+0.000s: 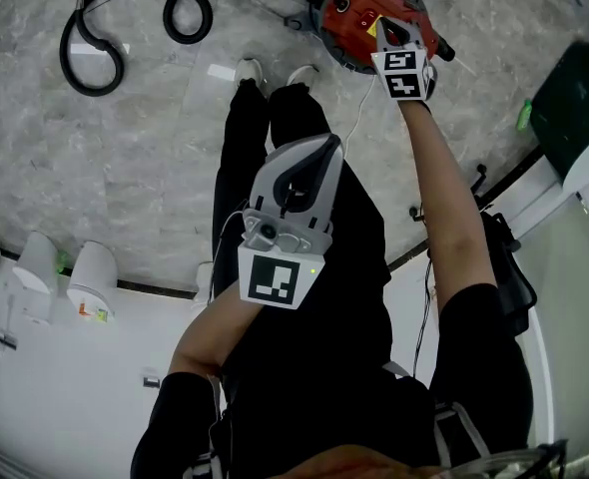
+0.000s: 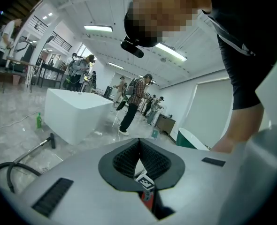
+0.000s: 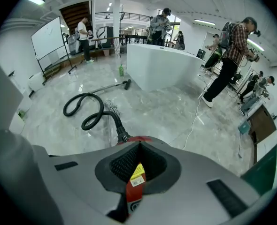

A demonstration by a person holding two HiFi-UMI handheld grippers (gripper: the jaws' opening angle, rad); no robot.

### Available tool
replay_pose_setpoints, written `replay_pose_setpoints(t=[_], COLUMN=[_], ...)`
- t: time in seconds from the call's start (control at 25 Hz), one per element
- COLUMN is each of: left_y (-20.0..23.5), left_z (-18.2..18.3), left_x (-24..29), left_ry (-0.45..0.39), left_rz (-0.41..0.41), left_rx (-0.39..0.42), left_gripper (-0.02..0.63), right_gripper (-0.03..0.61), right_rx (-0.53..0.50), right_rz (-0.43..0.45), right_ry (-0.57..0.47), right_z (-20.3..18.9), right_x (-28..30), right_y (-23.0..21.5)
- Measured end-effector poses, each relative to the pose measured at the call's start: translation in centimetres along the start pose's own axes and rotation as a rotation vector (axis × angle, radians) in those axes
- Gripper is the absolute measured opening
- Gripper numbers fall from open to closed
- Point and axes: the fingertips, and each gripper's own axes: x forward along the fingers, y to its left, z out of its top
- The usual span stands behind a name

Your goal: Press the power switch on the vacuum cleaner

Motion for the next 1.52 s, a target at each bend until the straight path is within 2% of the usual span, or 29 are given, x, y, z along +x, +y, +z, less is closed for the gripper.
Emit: replay_pose_setpoints(t=[0.2,0.48,0.68,0.88,1.04,1.24,1.4,1.52], left_y=[0.5,1.2,1.4,1.9,2.5,3.3,2.9,2.6], left_z=[-1.1,-1.7,-2.3,-2.4,-2.6,-2.7,-2.7,-3.2], left_x=[-0.2,0.0,0.1,0.1,-0.1,0.3,1.2,1.3], left_ry=[0.016,0.034,0.038,0.035,0.039,0.026,0.016,0.023], left_rz=[0.006,0.020,0.020,0.028,0.045,0.087,0.073,0.060], left_rx=[-0.020,-0.054,-0.060,-0.047,-0.049,-0.068,-0.075,-0.094], left_gripper=[0.018,0.018,0.018,0.018,0.018,0.018,0.018,0.018], right_gripper=[0.015,0.015,0.015,0.015,0.015,0.015,0.015,0.015], right_rx=[0.006,-0.054,-0.084,-0.064,-0.102,0.006,-0.032,-0.001], right_rz=[0.021,0.050,0.064,0.074,0.075,0.092,0.048,0.051], right_ry=[0.060,0.117,0.120,0.161,0.176,0.164,0.187,0.204], right_z=[-1.4,-3.1,-3.1,-3.8,-4.3,-4.4,-4.5,-4.3], right_x=[2.0,3.9,4.8,6.2,6.6,6.8,7.2,7.5], right_y=[0.2,0.8,1.0,0.7,0.6,0.8,0.2,0.2])
